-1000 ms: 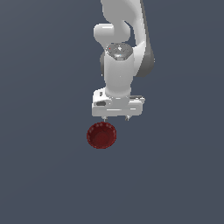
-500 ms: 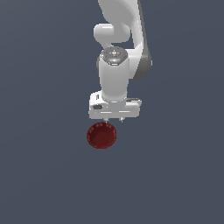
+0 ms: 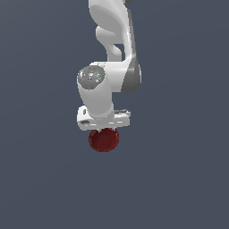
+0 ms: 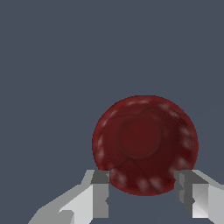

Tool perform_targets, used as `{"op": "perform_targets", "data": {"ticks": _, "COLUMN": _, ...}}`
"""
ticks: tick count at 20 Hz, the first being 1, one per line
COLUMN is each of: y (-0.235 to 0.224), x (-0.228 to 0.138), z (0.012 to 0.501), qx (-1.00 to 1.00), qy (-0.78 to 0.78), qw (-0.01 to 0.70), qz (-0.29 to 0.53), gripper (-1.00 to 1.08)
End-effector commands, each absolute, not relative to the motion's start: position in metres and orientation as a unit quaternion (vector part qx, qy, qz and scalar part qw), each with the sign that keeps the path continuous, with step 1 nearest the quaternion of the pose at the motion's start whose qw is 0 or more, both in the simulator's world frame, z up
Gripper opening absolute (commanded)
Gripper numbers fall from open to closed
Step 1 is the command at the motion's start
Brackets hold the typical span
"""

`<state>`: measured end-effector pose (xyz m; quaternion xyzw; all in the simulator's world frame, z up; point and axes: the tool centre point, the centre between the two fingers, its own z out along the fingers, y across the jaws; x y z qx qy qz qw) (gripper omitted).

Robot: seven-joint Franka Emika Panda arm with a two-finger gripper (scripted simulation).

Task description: Pick up the object and move it to a goal position.

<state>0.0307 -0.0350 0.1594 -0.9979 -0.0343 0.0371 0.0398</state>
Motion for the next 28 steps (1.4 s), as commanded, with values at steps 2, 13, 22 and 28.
{"op": "perform_targets", "data": {"ticks": 2, "y": -0.057, "x": 0.036, "z": 0.145, "qx": -0.996, "qy": -0.042, "qw": 0.062, "qz": 0.058, "gripper": 0.28}}
{"op": "perform_targets", "data": {"ticks": 13, "y": -0.115, "x": 0.044, "z": 0.102, "qx": -0.981, "qy": -0.085, "qw": 0.143, "qz": 0.102, "gripper": 0.28}}
{"op": "perform_targets", "data": {"ticks": 22, "y": -0.138, "x": 0.044, "z": 0.081, "qx": -0.968, "qy": -0.118, "qw": 0.190, "qz": 0.111, "gripper": 0.28}}
{"op": "perform_targets", "data": {"ticks": 28, "y": -0.143, "x": 0.043, "z": 0.075, "qx": -0.964, "qy": -0.129, "qw": 0.202, "qz": 0.112, "gripper": 0.28}}
